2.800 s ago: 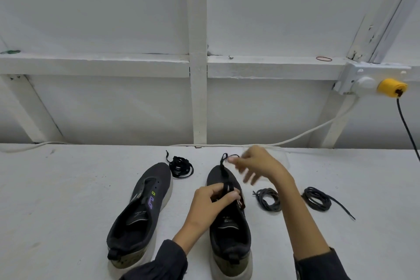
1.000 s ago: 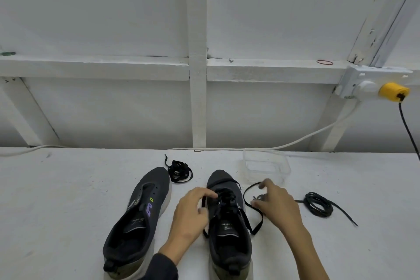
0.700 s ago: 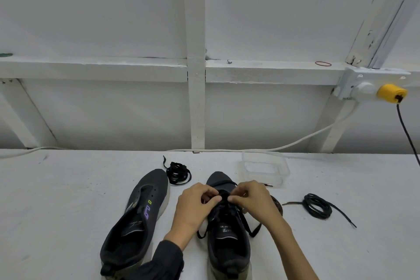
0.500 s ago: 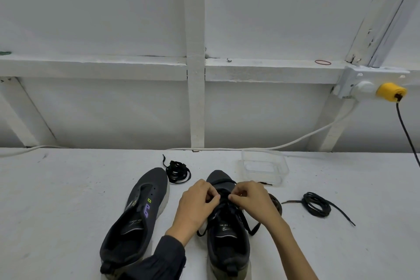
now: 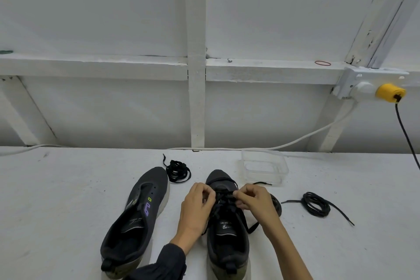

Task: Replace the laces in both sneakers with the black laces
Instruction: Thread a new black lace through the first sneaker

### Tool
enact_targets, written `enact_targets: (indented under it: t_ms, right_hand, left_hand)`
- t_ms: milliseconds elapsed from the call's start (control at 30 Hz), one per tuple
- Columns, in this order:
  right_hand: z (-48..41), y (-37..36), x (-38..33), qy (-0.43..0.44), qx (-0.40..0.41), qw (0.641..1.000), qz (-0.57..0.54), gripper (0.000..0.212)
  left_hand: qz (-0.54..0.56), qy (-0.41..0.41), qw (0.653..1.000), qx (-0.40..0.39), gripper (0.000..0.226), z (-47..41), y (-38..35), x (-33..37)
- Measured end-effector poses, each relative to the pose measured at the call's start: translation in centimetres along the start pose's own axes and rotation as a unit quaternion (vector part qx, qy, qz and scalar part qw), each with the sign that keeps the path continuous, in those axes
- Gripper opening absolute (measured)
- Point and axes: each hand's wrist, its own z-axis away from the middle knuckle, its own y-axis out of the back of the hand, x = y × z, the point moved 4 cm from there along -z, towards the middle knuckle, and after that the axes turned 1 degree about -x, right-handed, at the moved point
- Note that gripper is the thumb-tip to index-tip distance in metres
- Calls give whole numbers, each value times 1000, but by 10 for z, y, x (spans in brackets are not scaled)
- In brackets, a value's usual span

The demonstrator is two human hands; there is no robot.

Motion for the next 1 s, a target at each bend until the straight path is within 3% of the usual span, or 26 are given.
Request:
enact_targets:
  t_ms: [167, 400, 500, 767, 1000]
  right_hand:
    - [11, 8, -5, -10, -47, 998, -42, 20]
    - [4, -3, -16, 52, -33, 984, 168, 8]
    - [2, -5, -16, 55, -33, 977, 204, 10]
    - [6, 0, -3, 6, -22, 998, 62, 11]
    - [4, -1, -10, 50, -52, 991, 113, 18]
  left_hand:
    - [57, -12, 998, -11, 9, 5, 10, 2]
    - [3, -33, 999, -23, 10, -1, 10, 8]
    - [-65, -43, 997, -20, 17, -2, 8, 10]
    - [10, -4, 1000, 12, 11, 9, 1, -2]
    - [17, -1, 999, -27, 14, 0, 6, 3]
